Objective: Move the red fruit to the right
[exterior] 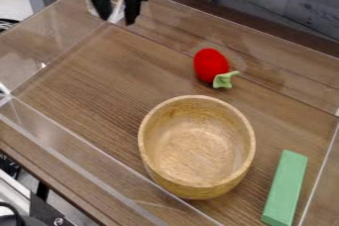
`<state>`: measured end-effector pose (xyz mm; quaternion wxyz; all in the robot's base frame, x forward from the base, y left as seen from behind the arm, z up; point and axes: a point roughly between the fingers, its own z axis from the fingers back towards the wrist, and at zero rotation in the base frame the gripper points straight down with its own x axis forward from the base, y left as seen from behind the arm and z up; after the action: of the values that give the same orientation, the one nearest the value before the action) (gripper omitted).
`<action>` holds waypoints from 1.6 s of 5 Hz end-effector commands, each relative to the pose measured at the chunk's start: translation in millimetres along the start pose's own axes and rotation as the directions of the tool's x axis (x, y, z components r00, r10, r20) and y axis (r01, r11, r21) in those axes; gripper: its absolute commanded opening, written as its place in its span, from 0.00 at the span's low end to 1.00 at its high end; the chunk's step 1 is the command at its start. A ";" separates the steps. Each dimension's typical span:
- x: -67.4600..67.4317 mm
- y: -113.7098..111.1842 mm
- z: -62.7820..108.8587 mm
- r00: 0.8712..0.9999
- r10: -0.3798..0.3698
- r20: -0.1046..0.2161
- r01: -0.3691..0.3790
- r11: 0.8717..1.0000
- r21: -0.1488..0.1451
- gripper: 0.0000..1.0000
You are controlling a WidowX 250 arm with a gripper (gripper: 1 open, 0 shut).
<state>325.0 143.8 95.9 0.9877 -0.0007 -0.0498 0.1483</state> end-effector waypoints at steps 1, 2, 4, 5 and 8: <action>13.2 -7.6 19.9 0.998 0.047 0.045 -0.047 0.999 -0.005 0.00; 14.2 -26.7 10.3 0.998 0.063 0.030 -0.062 0.998 -0.024 0.00; 14.0 -67.2 -14.1 0.999 0.044 0.002 -0.044 0.998 -0.043 0.00; 12.8 -75.2 -23.2 1.000 0.000 -0.008 -0.001 0.999 -0.043 0.00; 4.3 -93.6 -50.7 0.997 -0.070 -0.029 0.068 0.997 -0.045 0.00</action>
<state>355.7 56.0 33.6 0.9928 -0.0253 -0.0166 0.1162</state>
